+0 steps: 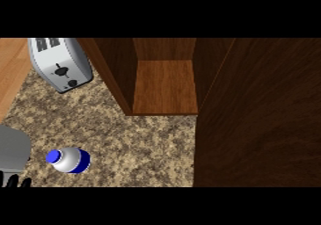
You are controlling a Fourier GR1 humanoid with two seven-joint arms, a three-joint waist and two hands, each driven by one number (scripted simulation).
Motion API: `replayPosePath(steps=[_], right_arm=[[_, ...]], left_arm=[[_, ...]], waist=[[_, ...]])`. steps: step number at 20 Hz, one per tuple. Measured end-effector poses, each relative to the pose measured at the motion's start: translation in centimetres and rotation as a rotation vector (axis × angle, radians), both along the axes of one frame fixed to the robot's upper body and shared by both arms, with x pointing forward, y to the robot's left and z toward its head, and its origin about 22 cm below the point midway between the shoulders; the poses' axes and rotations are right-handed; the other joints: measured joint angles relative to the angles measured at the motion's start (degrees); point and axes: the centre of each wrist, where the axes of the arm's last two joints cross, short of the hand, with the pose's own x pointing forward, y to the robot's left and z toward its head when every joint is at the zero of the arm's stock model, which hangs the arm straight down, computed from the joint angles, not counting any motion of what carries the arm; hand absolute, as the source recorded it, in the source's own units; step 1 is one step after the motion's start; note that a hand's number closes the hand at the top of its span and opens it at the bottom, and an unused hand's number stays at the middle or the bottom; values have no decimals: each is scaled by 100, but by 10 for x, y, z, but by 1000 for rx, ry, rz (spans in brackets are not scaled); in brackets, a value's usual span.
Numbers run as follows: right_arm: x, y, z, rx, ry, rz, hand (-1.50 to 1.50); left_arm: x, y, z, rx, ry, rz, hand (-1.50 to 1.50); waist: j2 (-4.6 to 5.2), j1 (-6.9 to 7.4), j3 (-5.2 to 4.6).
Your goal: Pick up the bottled water, place it into the cabinet and close the cabinet
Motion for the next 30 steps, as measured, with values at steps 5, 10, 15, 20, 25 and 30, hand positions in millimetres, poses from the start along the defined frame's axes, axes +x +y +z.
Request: replayPosePath(steps=[5,10,15,20,25,30], right_arm=[[-6,-3,-4,9,3,16,-150],[-11,-8,-6,1,3,20,-150],[-14,-12,-8,2,3,31,-150],[-19,-16,-9,3,5,36,-150],[-21,-20,-9,4,0,37,-150],[-29,-24,-12,13,1,46,-150]], left_arm=[[7,19,-12,10,9,27,-150],[22,39,-36,53,23,30,-150],[39,58,-66,69,36,33,-150],[51,80,-91,72,53,52,-150],[65,94,-116,73,87,79,-150],[77,106,-137,58,130,87,-150]], waist=[[7,-38,-6],[21,-61,-7],[31,-71,-8],[34,-76,-8],[41,-80,-6],[42,-107,-6]])
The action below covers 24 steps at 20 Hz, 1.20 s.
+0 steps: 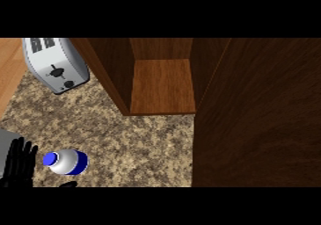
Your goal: Pick up the bottled water, place it into the cabinet and close the cabinet
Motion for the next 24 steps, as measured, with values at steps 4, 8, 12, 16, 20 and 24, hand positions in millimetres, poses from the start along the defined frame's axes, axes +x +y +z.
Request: replayPosePath(steps=[4,8,12,16,20,24], right_arm=[[-3,-3,0,4,-2,4,-150],[-7,-4,-2,16,2,16,-150],[-11,-4,-4,35,6,30,-150],[-14,-5,-5,44,5,28,-150],[-14,-8,-3,40,3,20,-150],[-13,-9,-2,42,3,17,-150]], left_arm=[[4,4,-20,-15,23,-4,-150],[6,5,-50,-25,47,3,-150],[11,8,-70,-27,50,22,-150],[16,4,-89,-73,27,32,-150],[16,8,-104,-132,-4,1,-150],[21,2,-117,-180,-34,-45,-150]], waist=[[2,17,-1],[6,11,-3],[7,11,-5],[12,27,-7],[14,47,-7],[19,33,-10]])
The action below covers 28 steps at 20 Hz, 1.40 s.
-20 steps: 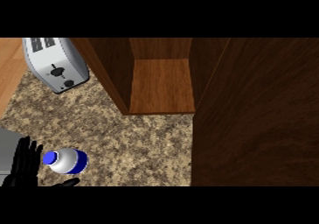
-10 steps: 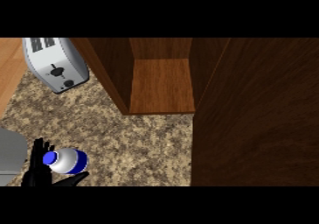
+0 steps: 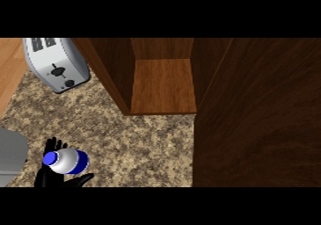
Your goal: Pick up the bottled water, place it into the cabinet and close the cabinet
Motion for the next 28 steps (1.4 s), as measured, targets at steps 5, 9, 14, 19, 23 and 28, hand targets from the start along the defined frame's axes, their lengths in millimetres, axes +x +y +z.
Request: replayPosePath(steps=[5,9,14,19,23,28], right_arm=[[-4,-4,0,-1,-2,-4,-150],[-3,-7,1,-5,-3,-11,-150],[-6,-13,5,-26,-7,-9,-150],[-9,-15,5,-20,-9,-18,-150],[-9,-15,3,-4,-14,-10,-150],[-12,-18,5,-9,-13,-14,-150]], left_arm=[[3,-1,-13,-61,-51,-18,150],[8,-4,-18,-139,-106,-14,150],[10,-5,-20,-173,-149,-32,150],[15,-8,-17,-149,-189,-52,150],[43,0,-4,-128,-201,-123,150],[67,14,14,-78,-211,-202,150]], waist=[[-5,4,4],[-12,27,30],[-24,34,47],[-20,47,29],[-10,16,18],[-12,25,16]])
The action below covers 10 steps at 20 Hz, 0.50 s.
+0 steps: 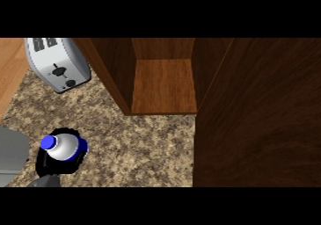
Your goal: Pick up the bottled water, place it into the cabinet and close the cabinet
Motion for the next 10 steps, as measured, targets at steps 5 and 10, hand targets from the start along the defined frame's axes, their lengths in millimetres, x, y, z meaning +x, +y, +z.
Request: replayPosePath(steps=[5,10], right_arm=[[0,-2,2,-1,5,-12,-150],[2,-6,6,-15,0,-16,-150]], left_arm=[[19,-16,14,21,-11,-82,150],[33,-52,34,42,-35,-146,150]], waist=[[-8,31,2],[-19,73,7]])
